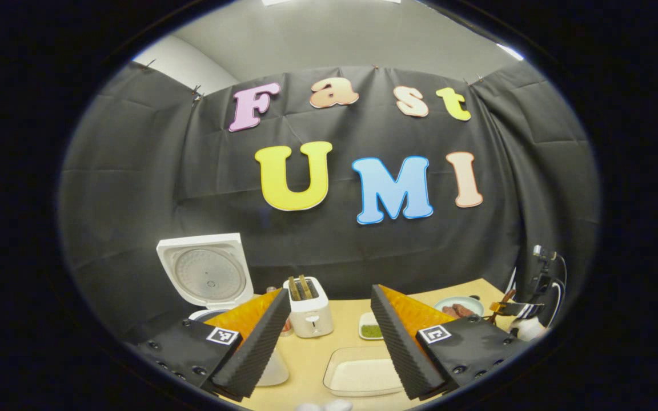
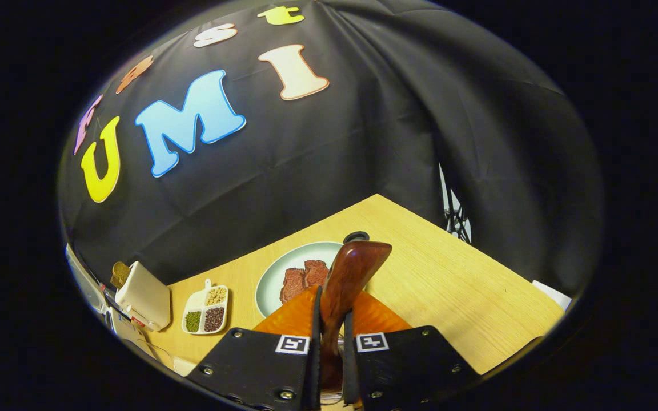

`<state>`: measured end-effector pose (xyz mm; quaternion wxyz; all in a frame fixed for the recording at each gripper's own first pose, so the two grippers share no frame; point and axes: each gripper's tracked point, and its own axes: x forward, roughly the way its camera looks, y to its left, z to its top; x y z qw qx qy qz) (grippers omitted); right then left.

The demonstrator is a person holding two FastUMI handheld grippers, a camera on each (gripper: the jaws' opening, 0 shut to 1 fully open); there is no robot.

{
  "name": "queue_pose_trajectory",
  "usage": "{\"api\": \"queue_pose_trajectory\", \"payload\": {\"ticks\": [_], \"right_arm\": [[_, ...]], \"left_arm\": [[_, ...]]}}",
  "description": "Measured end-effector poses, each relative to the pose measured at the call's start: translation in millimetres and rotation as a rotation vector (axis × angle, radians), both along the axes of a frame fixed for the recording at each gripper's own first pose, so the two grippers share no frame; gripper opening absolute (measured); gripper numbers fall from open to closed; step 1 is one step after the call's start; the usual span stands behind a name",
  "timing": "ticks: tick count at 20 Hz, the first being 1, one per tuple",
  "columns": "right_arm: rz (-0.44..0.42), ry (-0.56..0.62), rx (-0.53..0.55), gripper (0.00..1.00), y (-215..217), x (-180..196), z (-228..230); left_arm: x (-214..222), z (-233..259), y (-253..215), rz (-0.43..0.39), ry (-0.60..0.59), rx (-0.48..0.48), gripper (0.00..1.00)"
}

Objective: Close the left gripper, press the button to open the rice cooker; take a wooden spoon from the chopstick holder with the right hand, scoop a spoonful of rice and pour it into the rice cooker, then put the wooden spoon back into the chopstick holder.

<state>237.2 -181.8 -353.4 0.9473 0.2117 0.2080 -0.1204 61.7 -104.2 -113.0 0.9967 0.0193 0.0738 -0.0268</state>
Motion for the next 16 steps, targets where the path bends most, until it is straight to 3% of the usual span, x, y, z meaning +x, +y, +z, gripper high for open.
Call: {"api": "queue_pose_trajectory", "payload": {"ticks": [4, 9, 16], "right_arm": [[-0.019, -0.036, -0.031, 0.16, 1, 0, 30], [-0.015, -0.115, -0.132, 0.16, 9, -2, 100], [0.094, -0.243, -0.200, 0.15, 83, -17, 204]], "left_arm": [[0, -2, 13, 0.010, -0.004, -0.006, 0.97], [-1, 6, 37, 0.024, -0.030, -0.027, 0.98], [-11, 0, 77, 0.044, -0.043, -0.020, 0.98]]}}
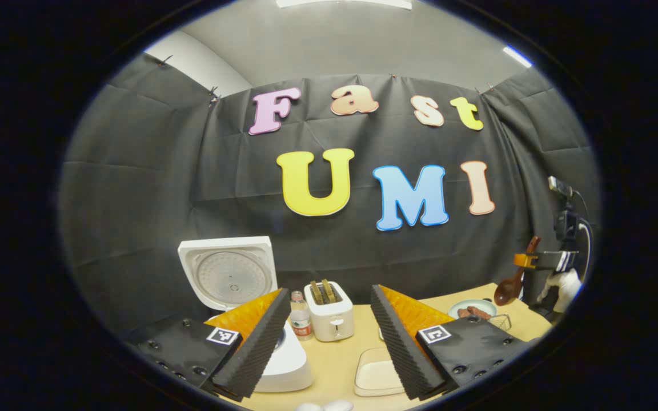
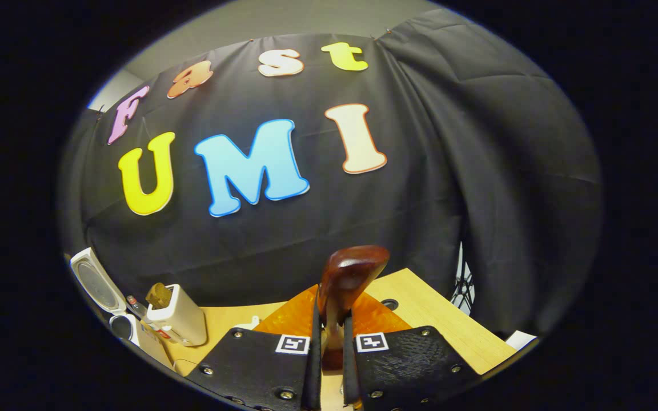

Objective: Close the left gripper, press the button to open the rice cooker; take a wooden spoon from the chopstick holder with the right hand, scoop a spoonful of rice and pour it into the rice cooker, then put the wooden spoon back into the chopstick holder.

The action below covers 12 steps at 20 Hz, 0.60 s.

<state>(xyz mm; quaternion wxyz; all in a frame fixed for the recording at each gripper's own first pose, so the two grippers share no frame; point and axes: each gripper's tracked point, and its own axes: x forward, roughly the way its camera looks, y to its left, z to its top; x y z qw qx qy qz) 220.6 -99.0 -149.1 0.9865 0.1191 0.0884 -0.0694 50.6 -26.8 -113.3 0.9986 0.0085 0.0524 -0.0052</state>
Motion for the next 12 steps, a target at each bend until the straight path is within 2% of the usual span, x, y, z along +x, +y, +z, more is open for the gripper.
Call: {"api": "queue_pose_trajectory", "payload": {"ticks": [3, 7, 12], "right_arm": [[0.063, -0.020, -0.007, 0.15, 46, -12, 22], [0.178, -0.020, -0.034, 0.15, 119, -30, 27], [0.307, -0.027, -0.186, 0.15, 195, -50, 5]], "left_arm": [[-7, -2, 19, 0.015, -0.004, -0.012, 0.98], [-17, 1, 39, 0.044, -0.018, -0.012, 0.98], [-34, -4, 64, 0.091, -0.020, 0.004, 0.98]]}}
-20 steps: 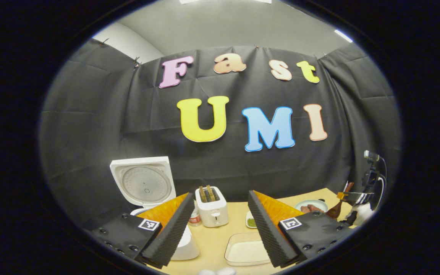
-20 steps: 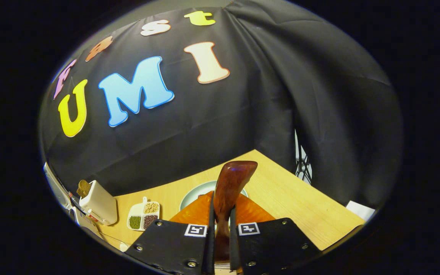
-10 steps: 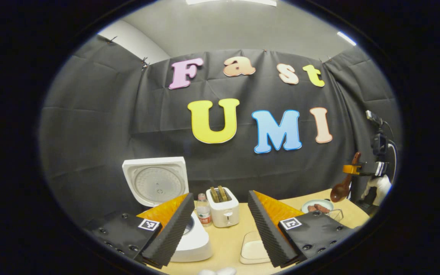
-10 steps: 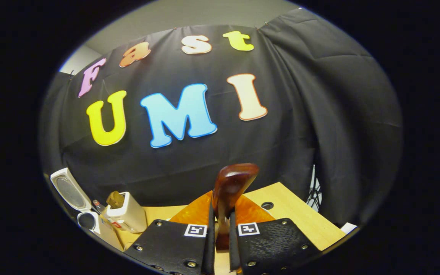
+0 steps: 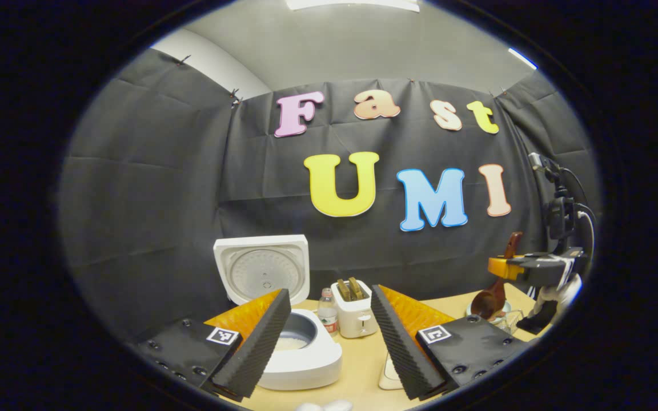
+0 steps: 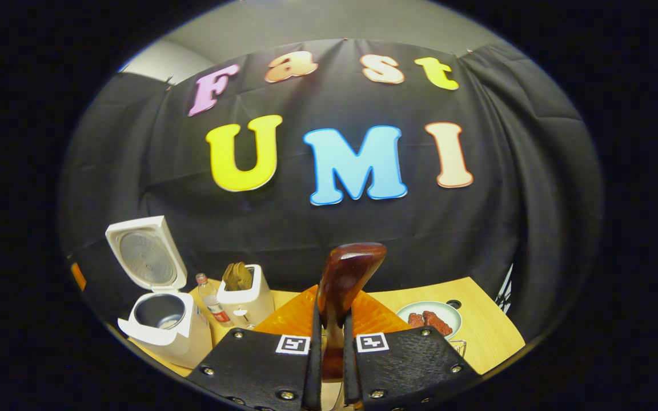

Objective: Close the left gripper, press the button to open the rice cooker; take a wooden spoon from the chopstick holder with the right hand, scoop a spoonful of rice and pour it into the rice cooker, then put the wooden spoon back into the chopstick holder.

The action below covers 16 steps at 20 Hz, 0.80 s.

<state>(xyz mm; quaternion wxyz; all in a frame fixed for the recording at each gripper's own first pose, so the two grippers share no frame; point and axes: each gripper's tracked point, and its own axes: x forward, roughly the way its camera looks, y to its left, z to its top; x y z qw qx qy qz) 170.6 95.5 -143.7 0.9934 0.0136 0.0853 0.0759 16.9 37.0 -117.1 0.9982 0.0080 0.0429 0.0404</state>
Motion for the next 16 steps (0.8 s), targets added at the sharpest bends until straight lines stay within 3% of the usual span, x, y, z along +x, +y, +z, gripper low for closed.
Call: {"api": "queue_pose_trajectory", "payload": {"ticks": [6, 11, 16], "right_arm": [[0.083, 0.009, -0.241, 0.15, 46, -8, -56], [0.140, 0.026, -0.428, 0.15, 58, -7, -108], [0.154, 0.053, -0.517, 0.15, 63, -8, -148]], "left_arm": [[-13, -12, 16, 0.031, 0.020, 0.012, 0.98], [-17, -12, 20, 0.037, 0.020, 0.020, 0.98], [-18, -14, 30, 0.053, 0.021, 0.026, 0.97]]}}
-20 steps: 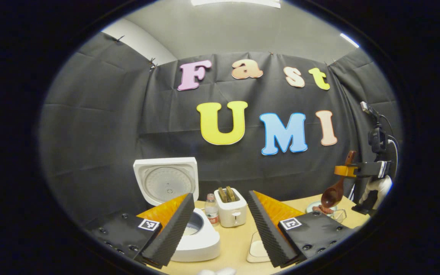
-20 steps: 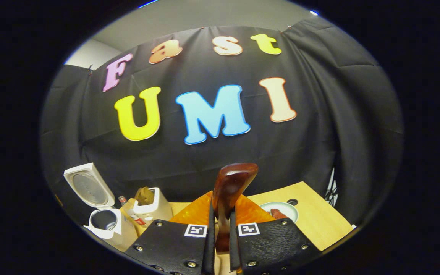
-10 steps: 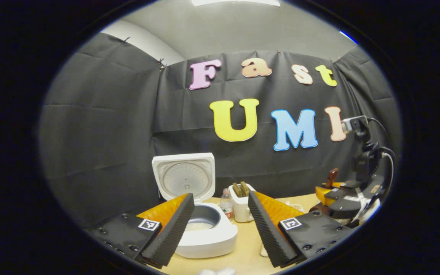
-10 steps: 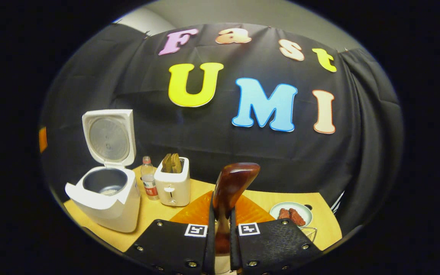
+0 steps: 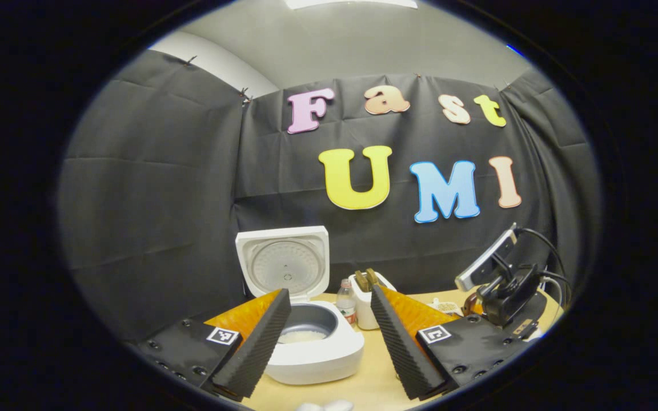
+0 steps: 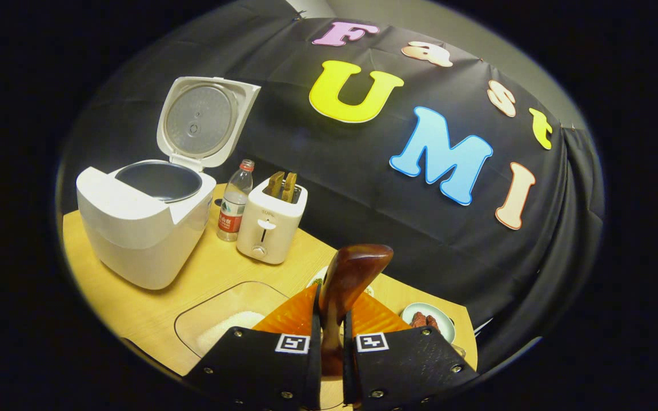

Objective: Close the left gripper, press the button to open the rice cooker; take a wooden spoon from the chopstick holder with the right hand, scoop a spoonful of rice and pour it into the rice cooker, then put the wooden spoon back into the chopstick holder.

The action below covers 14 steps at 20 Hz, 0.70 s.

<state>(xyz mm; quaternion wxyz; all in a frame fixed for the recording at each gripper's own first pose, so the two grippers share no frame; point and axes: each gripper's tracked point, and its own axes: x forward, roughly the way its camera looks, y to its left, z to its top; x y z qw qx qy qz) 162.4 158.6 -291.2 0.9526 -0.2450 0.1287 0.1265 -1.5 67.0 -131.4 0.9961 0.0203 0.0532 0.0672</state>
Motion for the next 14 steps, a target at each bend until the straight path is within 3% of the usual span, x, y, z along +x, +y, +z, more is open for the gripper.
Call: {"api": "queue_pose_trajectory", "payload": {"ticks": [6, 10, 14], "right_arm": [[-0.005, 0.061, -0.036, 0.16, 1, 1, -38], [-0.012, 0.076, 0.012, 0.15, 5, 1, -44], [-0.024, 0.146, 0.126, 0.16, 19, -2, -53]], "left_arm": [[2, -7, 5, 0.006, 0.015, 0.005, 0.98], [3, -5, 5, -0.001, 0.020, 0.001, 0.98], [5, -5, 8, -0.001, 0.023, 0.005, 0.99]]}}
